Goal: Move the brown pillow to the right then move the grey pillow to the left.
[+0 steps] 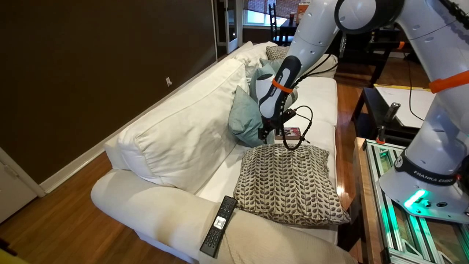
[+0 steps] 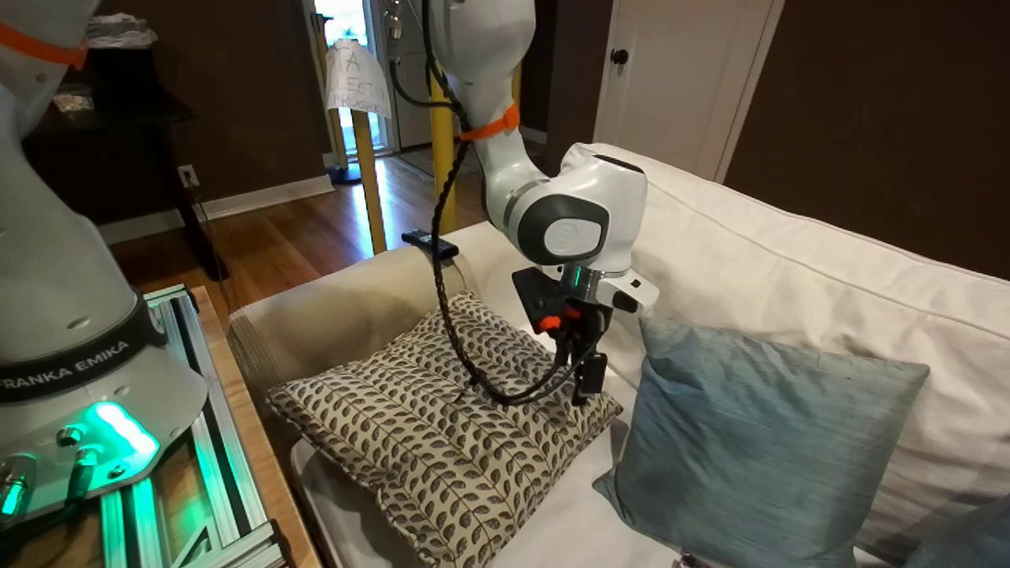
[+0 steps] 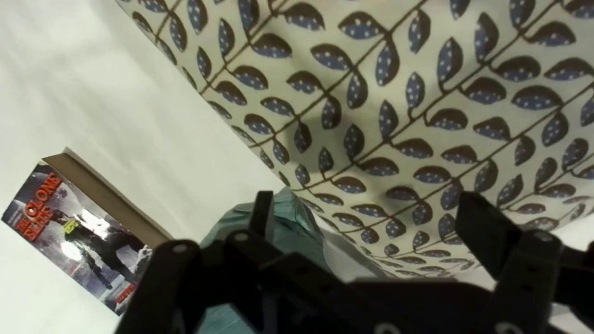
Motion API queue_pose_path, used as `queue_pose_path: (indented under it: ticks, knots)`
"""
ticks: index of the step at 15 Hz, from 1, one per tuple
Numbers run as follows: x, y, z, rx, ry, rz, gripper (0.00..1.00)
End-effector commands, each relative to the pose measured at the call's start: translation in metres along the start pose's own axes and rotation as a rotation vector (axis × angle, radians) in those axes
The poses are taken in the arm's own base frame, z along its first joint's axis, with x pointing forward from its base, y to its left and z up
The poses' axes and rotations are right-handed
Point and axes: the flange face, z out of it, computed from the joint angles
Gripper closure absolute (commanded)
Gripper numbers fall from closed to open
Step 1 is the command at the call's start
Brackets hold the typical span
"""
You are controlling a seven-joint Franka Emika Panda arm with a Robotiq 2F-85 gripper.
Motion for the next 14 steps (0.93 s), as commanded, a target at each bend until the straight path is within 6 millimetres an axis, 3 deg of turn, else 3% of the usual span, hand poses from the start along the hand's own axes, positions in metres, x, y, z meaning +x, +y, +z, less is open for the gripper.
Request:
queue_pose_path:
  ticks: [1,6,14]
  knots:
    - [0.018,-0.01,0.019,0.07,0.039,0.053,0.01]
    - [0.03,-0.029,0.042,0.158,0.014,0.057,0.0]
    - [0.03,-0.057,0.094,0.126,-0.102,-0.046,0.0]
